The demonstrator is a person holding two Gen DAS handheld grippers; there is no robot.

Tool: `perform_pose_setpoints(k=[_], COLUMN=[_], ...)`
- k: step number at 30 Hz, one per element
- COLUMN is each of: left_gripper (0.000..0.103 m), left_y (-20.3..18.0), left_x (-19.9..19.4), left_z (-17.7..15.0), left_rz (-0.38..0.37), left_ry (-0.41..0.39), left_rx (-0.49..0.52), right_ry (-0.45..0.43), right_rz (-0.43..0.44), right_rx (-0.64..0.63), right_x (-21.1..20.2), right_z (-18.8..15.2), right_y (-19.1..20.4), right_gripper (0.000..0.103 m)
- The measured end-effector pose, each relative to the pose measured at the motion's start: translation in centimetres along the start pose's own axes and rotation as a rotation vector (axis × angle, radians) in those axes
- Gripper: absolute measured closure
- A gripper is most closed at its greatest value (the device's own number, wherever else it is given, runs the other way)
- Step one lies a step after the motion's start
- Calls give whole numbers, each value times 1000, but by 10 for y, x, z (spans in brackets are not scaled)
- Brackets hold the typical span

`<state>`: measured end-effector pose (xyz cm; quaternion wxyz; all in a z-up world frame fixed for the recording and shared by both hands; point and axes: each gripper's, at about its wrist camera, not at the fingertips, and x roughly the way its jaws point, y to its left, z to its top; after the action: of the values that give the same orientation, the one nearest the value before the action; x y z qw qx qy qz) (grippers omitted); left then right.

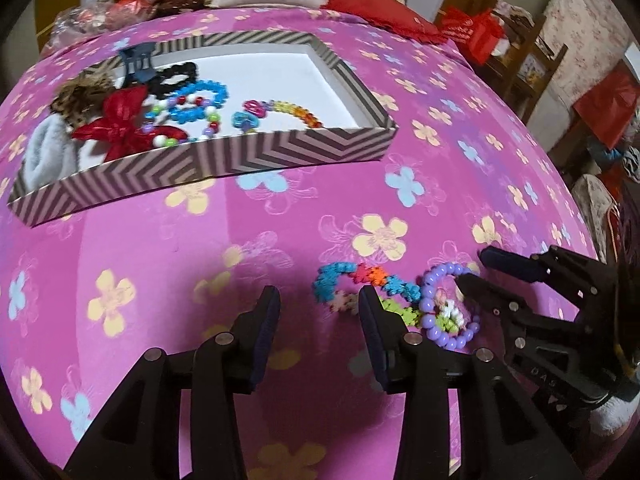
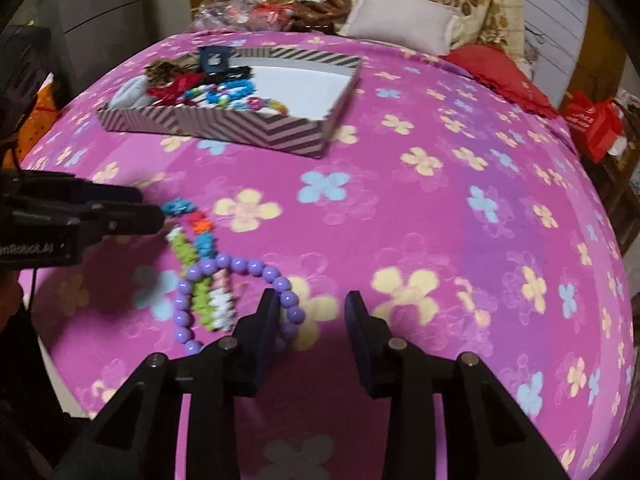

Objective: Organize jewelry
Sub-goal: 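Grasp the flower-bead bracelet with the left tool while the right tool grasps the purple bead bracelet, then carry both bracelets into the box and open both tools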

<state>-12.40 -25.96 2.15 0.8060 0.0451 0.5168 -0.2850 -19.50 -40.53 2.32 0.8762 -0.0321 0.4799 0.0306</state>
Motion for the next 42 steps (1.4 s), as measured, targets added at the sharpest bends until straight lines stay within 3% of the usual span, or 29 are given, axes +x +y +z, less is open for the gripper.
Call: perform_pose_setpoints(k=[6,7,8,9,10,14,21,42], left_gripper=[68,72,88,96,97,98,98,98], left_y=[-11,-12,-13,-14,-14,-10,-1,33], left_x=[7,8,9,10,10,7,-32,-115], left_z=[4,4,5,5,6,9,21,87], left_rz=[30,26,22,16,15,-6,-23,77], left_ry=[-21,-25,-26,-23,-22,-21,-110,-274], left_rx=[45,50,60,73,79,57,42,15], right_ry=[-30,-38,-44,-49,-51,-58,-132,-276], right_rz=[15,19,21,19,13,34,52,37], right_rx=[-3,-2,-3,-5,-5,0,-13,-110], right_x=[3,3,4,4,5,3,-25,-66], right_z=[-1,0,-1,0,1,5,24,100], right_y=[-2,-3,-3,-3,-2,-3,1,17], right_gripper=[68,70,74,89,94,94,94,94])
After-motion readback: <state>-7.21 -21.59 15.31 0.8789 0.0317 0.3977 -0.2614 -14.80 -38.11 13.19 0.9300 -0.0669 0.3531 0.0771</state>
